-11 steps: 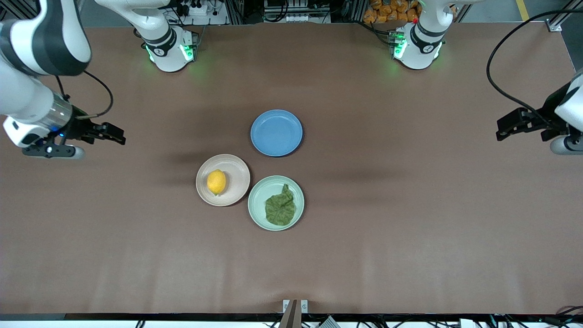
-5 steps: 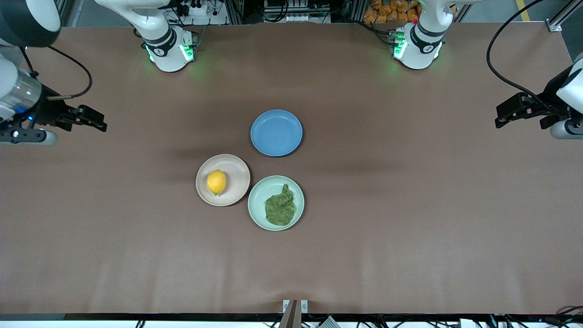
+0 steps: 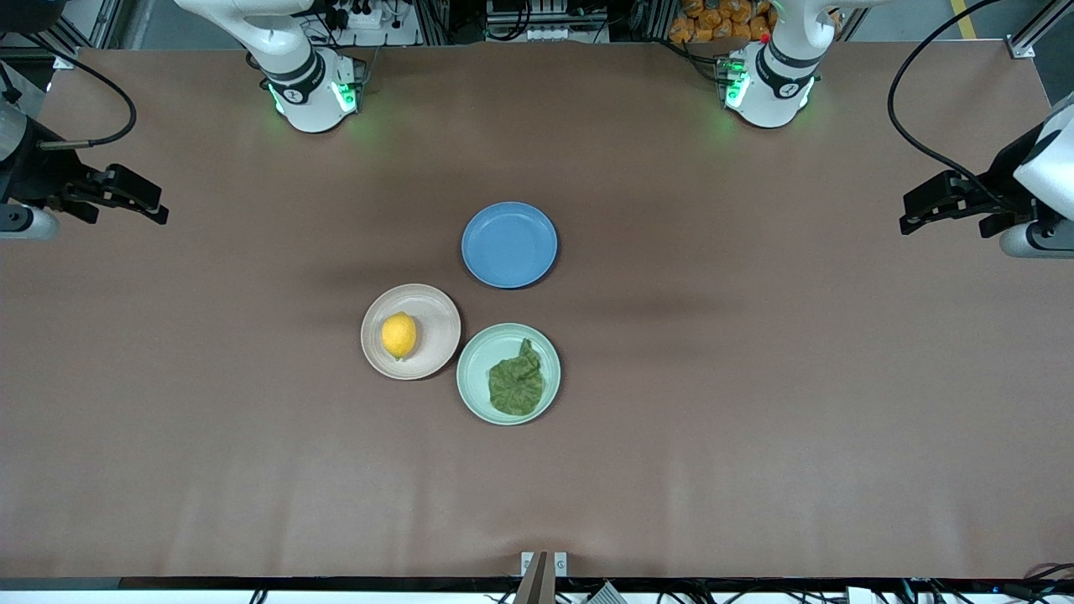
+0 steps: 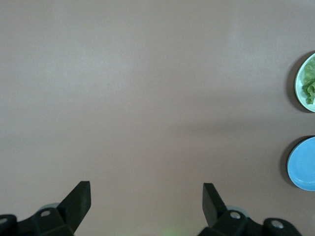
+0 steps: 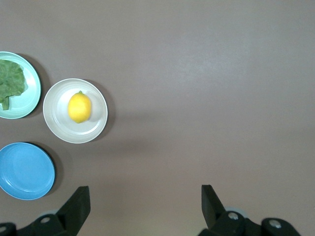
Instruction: Place lemon and lettuce in plates
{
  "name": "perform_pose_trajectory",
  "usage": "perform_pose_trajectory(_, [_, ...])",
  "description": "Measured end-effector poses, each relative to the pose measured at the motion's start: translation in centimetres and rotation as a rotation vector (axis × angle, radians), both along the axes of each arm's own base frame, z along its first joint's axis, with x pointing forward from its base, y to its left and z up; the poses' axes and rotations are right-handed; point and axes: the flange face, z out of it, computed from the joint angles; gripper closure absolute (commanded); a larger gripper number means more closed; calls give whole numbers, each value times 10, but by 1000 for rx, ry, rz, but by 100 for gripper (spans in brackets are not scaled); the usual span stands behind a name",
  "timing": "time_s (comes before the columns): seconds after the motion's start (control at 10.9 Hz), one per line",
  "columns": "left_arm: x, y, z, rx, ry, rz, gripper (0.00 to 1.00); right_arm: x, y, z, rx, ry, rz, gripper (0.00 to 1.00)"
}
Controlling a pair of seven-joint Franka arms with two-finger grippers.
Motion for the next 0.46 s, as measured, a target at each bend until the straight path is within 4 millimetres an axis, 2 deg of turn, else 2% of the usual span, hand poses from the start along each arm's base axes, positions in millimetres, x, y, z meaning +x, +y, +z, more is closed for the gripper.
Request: perform_pose_trajectory(0.46, [1, 9, -18, -1, 39, 17, 0, 0, -4, -2, -13, 8, -4, 0])
